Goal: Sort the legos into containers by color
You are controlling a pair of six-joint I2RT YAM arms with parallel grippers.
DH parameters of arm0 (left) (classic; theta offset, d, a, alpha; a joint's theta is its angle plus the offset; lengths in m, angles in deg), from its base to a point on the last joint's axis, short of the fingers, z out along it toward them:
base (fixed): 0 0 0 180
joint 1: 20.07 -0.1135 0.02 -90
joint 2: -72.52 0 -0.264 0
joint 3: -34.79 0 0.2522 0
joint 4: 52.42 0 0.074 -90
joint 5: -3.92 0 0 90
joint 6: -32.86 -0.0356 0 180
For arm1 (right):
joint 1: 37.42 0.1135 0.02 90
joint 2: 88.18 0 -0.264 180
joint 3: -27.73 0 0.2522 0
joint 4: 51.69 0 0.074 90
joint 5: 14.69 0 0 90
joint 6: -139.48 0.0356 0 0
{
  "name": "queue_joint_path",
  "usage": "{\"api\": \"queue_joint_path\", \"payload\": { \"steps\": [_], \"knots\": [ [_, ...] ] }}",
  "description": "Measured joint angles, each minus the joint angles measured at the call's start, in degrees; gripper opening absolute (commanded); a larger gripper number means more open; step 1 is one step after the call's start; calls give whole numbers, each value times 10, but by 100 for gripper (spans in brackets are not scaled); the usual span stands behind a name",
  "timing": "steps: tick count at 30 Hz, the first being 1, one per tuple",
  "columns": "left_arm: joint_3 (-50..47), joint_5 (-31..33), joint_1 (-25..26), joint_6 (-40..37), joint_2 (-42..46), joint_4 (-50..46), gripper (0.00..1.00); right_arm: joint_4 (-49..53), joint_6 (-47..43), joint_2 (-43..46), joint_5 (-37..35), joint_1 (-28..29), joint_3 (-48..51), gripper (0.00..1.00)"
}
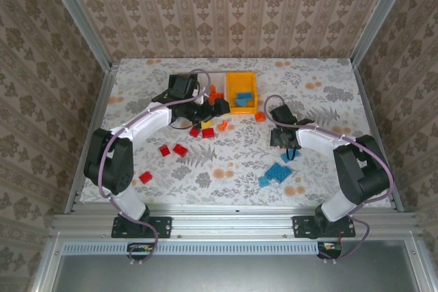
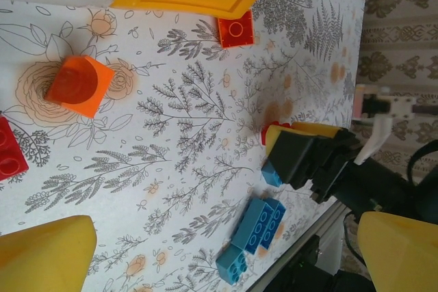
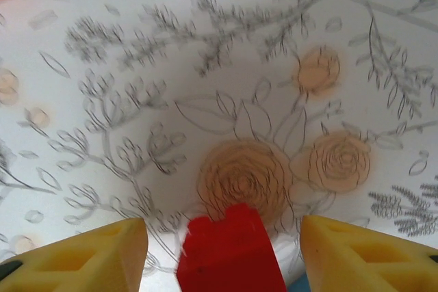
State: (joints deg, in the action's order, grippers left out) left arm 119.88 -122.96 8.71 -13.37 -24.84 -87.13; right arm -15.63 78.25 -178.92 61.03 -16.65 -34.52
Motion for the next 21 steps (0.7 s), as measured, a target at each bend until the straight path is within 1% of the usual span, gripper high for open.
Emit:
{"api": "queue_joint_path", "payload": {
  "steps": [1,5,10,14,17,19,21],
  "knots": [
    [0,0,0,0,0,0,100,0,0,-1,1,0,4,58],
    [0,0,0,0,0,0,100,-4,2,-8,3,0,7,45],
    [0,0,0,0,0,0,100,-19,0,-9,4,0,7,34],
    [0,0,-1,0,0,-1,100,-22,-1,-10,4,2,4,29],
    [0,0,-11,0,1,-1,100,-18,-1,-10,3,14,-13,29],
    [0,0,-29,0,4,-1,100,-10,0,-10,-1,33,-40,29],
    [0,0,-60,0,10,-1,100,-7,-1,-12,-3,65,-85,29]
  ]
}}
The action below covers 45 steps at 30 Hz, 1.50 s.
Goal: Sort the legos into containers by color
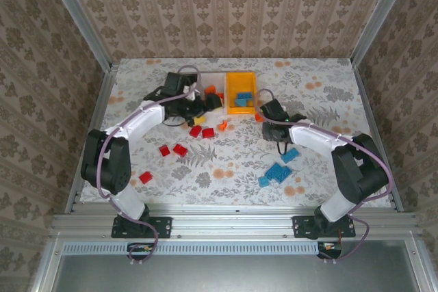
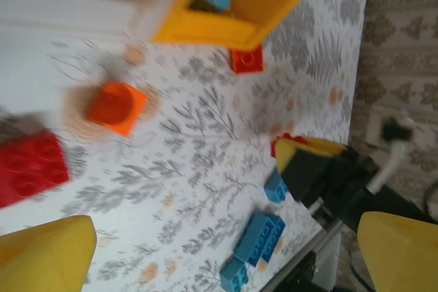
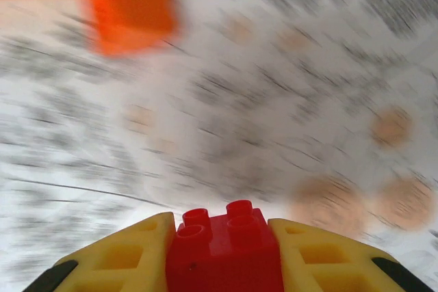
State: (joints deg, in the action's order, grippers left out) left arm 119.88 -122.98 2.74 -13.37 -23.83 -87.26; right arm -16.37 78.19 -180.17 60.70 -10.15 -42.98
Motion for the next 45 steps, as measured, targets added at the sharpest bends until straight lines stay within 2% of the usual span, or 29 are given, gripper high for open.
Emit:
{"api": "queue_joint_path", "payload": {
  "steps": [4,8,12,15,25,34,40,45],
  "knots": [
    [0,11,-89,0,18,2,100,-8,-2,-68,2,75,-158,29],
    [0,27,-181,1,32,7,100,-37,-4,-183,17,125,-320,29],
    [-3,32,-226,8,32,10,100,-34,-4,-291,35,145,-447,29],
    [-6,30,-232,15,31,11,100,-30,-4,-341,46,147,-503,29],
    [-10,18,-232,27,22,21,100,-11,-16,-428,67,147,-627,29],
    [-10,8,-232,30,15,24,100,57,-35,-530,63,147,-775,31],
    [-10,-4,-232,34,15,31,100,92,-51,-572,64,147,-854,59],
    [-11,-9,-232,41,15,38,100,104,-52,-574,63,150,-866,63]
  ]
}}
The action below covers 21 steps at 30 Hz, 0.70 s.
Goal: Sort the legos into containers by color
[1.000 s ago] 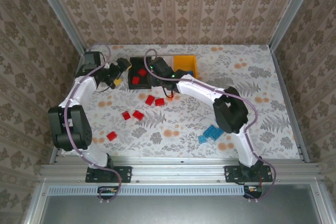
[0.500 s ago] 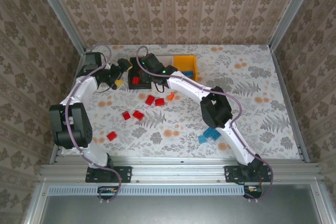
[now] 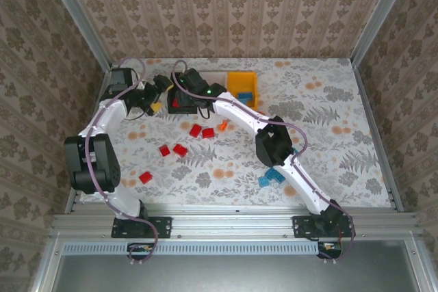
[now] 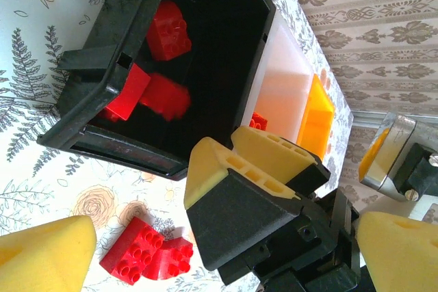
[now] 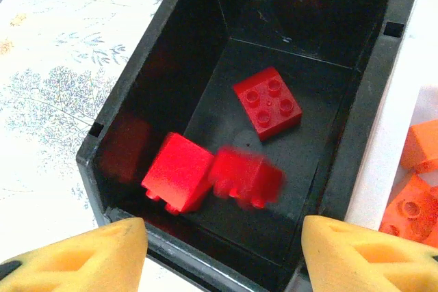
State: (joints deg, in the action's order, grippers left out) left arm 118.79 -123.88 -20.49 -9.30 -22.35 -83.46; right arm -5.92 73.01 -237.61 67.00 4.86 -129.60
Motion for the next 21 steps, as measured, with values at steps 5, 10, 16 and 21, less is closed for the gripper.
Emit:
{"api": "queue_joint_path", "payload": {
  "steps": [5,10,16,21],
  "knots": [
    [-1,0,0,2,0,1,100,4,-3,5,-2,5,1,63],
    [-2,1,8,2,0,2,100,-21,-9,122,-23,18,154,60],
    [-4,10,88,-1,0,-1,96,-112,-5,380,-63,12,466,51],
    [22,38,220,-51,-21,-40,85,-167,28,513,-66,-75,680,47]
  ]
}}
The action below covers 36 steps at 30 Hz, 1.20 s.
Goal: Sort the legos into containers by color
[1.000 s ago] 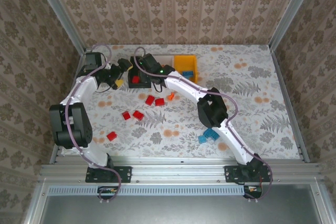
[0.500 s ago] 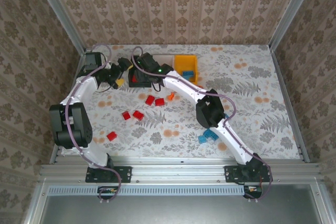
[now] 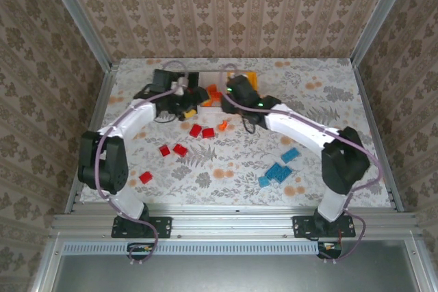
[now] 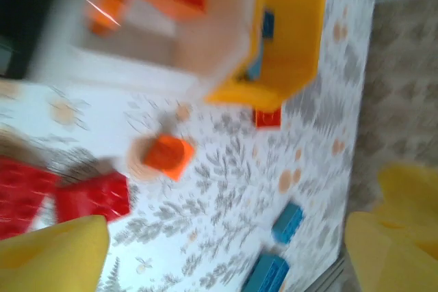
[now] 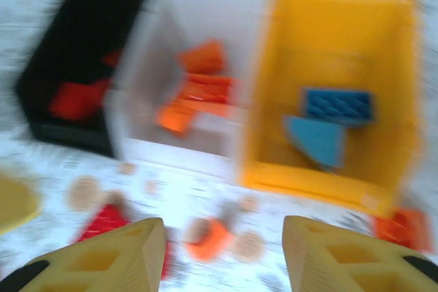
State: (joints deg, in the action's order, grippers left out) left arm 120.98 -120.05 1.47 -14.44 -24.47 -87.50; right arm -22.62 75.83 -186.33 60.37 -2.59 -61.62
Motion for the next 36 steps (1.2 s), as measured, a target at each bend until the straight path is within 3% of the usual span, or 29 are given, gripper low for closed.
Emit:
{"api": "queue_joint_path", "payload": {
  "steps": [6,16,27,32,36],
  "knots": [
    [81,104,116,-126,-55,-106,82,-4,39,85,7,-100,202,46],
    [133,267,157,-280,-118,-175,68,-24,54,223,45,-138,293,46],
    [208,319,173,-367,-224,-186,62,-36,56,264,105,-171,382,46],
    [236,325,175,-386,-249,-190,52,-35,57,292,123,-178,407,46],
    [238,322,174,-392,-266,-188,36,-21,59,336,122,-182,412,50]
  ]
}}
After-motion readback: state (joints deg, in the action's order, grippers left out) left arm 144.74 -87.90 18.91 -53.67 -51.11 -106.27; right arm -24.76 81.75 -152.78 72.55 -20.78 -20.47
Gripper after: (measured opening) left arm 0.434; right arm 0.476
